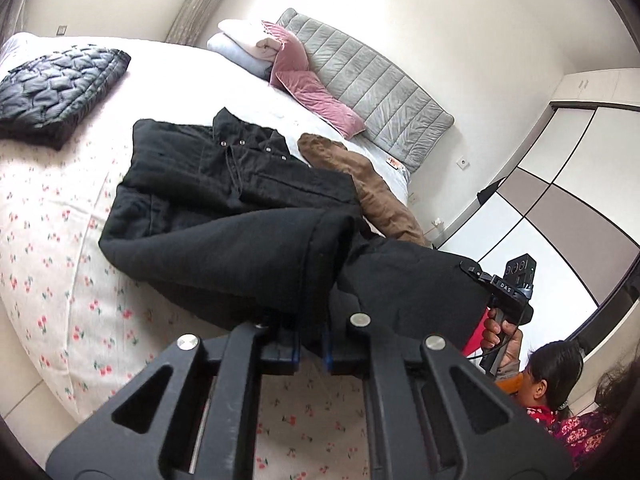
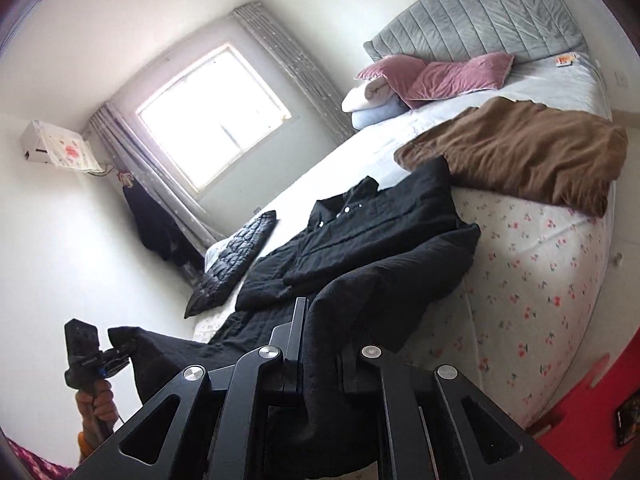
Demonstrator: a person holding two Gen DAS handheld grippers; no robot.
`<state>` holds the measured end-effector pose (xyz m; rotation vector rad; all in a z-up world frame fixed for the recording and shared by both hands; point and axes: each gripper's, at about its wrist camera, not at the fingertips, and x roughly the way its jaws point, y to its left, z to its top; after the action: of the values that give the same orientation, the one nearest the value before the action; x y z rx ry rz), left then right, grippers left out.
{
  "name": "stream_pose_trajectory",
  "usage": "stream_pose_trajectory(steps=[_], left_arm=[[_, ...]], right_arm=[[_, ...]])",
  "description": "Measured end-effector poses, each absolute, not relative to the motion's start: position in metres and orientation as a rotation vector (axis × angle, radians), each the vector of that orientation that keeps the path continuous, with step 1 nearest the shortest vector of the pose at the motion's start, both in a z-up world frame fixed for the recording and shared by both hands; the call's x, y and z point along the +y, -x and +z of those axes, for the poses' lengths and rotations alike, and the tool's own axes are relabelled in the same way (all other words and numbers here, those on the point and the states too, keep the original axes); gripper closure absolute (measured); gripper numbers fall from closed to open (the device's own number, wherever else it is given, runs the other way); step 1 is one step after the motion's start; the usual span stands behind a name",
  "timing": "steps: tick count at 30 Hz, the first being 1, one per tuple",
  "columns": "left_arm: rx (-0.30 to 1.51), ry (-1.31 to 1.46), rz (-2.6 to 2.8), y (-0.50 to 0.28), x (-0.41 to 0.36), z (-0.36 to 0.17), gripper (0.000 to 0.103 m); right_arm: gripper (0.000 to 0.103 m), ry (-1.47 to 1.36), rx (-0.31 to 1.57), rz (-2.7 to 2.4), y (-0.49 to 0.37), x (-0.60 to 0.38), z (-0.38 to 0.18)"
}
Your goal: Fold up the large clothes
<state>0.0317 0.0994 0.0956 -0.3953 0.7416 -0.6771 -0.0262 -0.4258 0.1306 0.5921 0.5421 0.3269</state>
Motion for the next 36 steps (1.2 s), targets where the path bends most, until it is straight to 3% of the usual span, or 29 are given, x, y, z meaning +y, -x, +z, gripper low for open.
stream_pose_trajectory(steps=[7, 13, 23, 28, 30, 32, 33, 34, 36], left_arm=[[0.649, 0.447, -0.578, -0.114, 0.110, 0.126, 0.094], [0.665, 0.452, -0.432, -0.213, 0.117, 0.119, 0.094], [0.816, 0.360, -0.244, -0.348, 0.102, 0.009, 0.088], [0.878, 0.401, -0.232, -0.363, 0.103, -0.036, 0.083], [0.873, 0.436, -0.256, -0.358, 0.106, -0.032, 0.074], [0.861, 0.437, -0.253, -0.351, 0.110, -0.020, 0.039], [0.844, 0.432, -0.255, -0.347, 0.114, -0.012, 0.033], [0.820, 0.424, -0.266, -0.340, 0.118, -0.002, 0.027], [0.786, 0.392, -0.268, -0.334, 0.125, 0.013, 0.022]], right_arm=[[0.094, -0.622, 0.471, 0.308, -0.040, -0.442, 0.163], [0.094, -0.676, 0.477, 0.241, -0.119, -0.468, 0.159], [0.093, -0.565, 0.692, 0.099, -0.265, -0.474, 0.083], [0.081, -0.588, 0.797, 0.064, -0.297, -0.479, 0.037], [0.079, -0.585, 0.819, 0.058, -0.299, -0.479, 0.032], [0.073, -0.582, 0.819, 0.064, -0.295, -0.481, 0.036], [0.065, -0.582, 0.812, 0.073, -0.290, -0.482, 0.043], [0.049, -0.586, 0.795, 0.083, -0.284, -0.485, 0.051], [0.030, -0.584, 0.731, 0.068, -0.269, -0.493, 0.072]])
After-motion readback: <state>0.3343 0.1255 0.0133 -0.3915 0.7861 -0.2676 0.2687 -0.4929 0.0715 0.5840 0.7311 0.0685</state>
